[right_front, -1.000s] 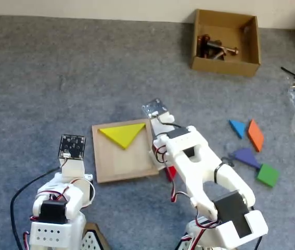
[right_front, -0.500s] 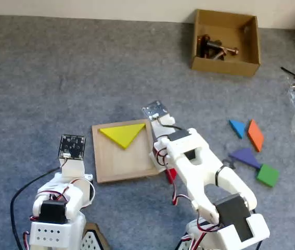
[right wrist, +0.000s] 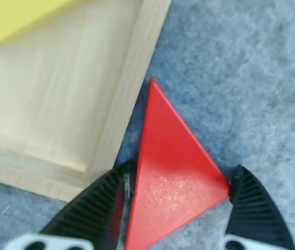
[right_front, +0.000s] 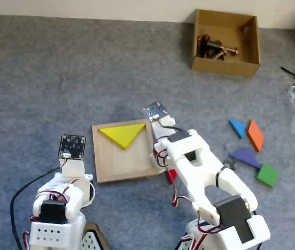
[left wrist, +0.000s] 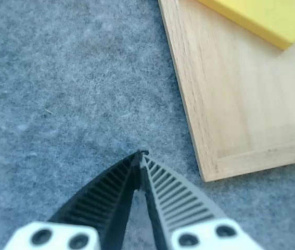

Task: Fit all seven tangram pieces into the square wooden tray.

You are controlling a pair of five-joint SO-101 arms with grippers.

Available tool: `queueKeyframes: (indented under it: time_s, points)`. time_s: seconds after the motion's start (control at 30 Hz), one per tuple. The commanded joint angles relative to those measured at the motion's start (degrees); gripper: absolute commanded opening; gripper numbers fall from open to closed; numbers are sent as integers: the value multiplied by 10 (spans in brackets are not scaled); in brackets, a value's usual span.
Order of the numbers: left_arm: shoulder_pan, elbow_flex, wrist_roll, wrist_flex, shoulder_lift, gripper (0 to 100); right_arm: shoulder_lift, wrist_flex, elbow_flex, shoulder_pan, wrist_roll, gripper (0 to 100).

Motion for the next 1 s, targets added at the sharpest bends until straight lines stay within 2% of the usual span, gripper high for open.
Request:
queueKeyframes:
  time_s: [0.0,0.53,0.97]
  points:
    - [8,11,4,-1,-4,5,8,2,29,-2,-5,238]
    - [8,11,4,-1,-4,5,3,6,26,-3,-5,238]
    - [8,11,4,-1,-4,5,3,39,-9,-2,-66,238]
